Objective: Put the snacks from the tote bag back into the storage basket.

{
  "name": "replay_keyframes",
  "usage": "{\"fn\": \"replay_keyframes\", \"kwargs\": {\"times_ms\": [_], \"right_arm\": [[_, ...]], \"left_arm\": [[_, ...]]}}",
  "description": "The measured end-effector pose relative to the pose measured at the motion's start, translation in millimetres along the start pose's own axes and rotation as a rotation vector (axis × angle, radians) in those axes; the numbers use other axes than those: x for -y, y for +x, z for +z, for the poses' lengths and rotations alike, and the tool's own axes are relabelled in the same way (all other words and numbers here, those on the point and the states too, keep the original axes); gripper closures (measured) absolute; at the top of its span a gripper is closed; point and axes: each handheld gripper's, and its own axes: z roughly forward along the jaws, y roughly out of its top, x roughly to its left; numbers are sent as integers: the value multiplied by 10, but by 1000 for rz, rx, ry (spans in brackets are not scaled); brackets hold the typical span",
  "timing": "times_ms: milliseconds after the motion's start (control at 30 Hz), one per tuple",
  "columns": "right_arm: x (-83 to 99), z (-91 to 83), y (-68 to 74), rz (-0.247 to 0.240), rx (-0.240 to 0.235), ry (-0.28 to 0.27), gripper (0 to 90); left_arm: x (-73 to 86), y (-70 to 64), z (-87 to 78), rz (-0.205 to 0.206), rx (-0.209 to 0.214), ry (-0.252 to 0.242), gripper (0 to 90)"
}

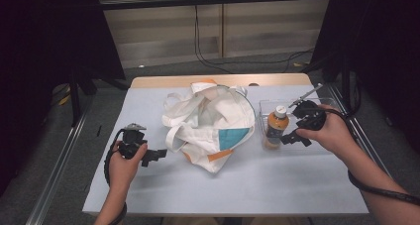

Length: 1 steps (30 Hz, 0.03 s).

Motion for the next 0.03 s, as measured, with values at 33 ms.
{"fn": "replay_keyframes", "kwargs": {"times_ms": [33], "right_arm": [[16, -4, -2, 2, 5, 2, 124]], "left_arm": [[-2, 2, -2, 4, 3, 6, 48]]}}
